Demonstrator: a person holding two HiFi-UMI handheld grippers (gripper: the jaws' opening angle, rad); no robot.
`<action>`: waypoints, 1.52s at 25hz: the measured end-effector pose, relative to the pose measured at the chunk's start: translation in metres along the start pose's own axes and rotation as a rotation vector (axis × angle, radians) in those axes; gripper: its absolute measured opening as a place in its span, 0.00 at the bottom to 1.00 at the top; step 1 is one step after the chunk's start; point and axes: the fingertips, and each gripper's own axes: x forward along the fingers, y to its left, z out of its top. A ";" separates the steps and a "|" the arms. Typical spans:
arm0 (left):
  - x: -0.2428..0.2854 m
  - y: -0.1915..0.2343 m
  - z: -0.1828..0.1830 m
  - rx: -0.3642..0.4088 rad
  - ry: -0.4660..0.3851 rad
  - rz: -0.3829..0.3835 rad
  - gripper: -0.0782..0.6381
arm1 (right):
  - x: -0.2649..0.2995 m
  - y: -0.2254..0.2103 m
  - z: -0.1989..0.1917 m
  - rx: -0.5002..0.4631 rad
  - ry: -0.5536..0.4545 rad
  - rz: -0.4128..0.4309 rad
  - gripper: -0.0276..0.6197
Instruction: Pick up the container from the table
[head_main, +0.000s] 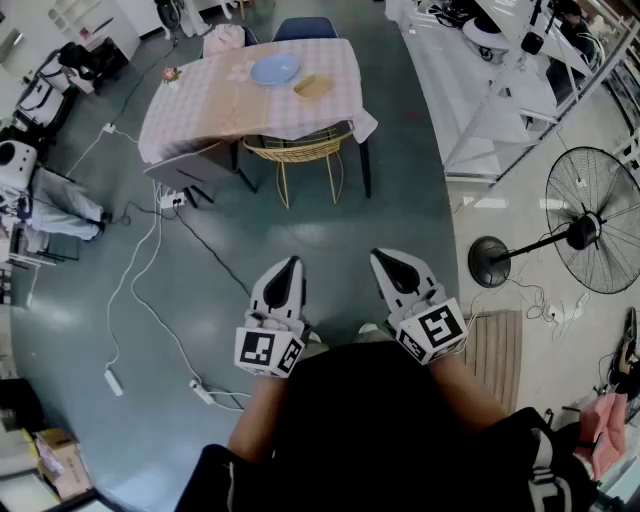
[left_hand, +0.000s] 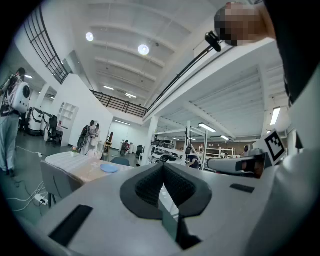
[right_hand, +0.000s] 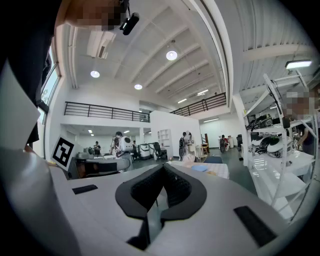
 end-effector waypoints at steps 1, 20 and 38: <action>0.000 0.000 0.000 -0.008 -0.007 -0.008 0.11 | 0.000 -0.002 0.000 0.001 -0.002 -0.005 0.03; 0.009 -0.005 -0.019 -0.037 0.021 -0.021 0.31 | -0.020 -0.044 -0.006 0.036 -0.011 -0.060 0.22; 0.100 0.049 -0.056 -0.084 0.090 -0.036 0.34 | 0.070 -0.117 -0.053 0.111 0.074 -0.013 0.22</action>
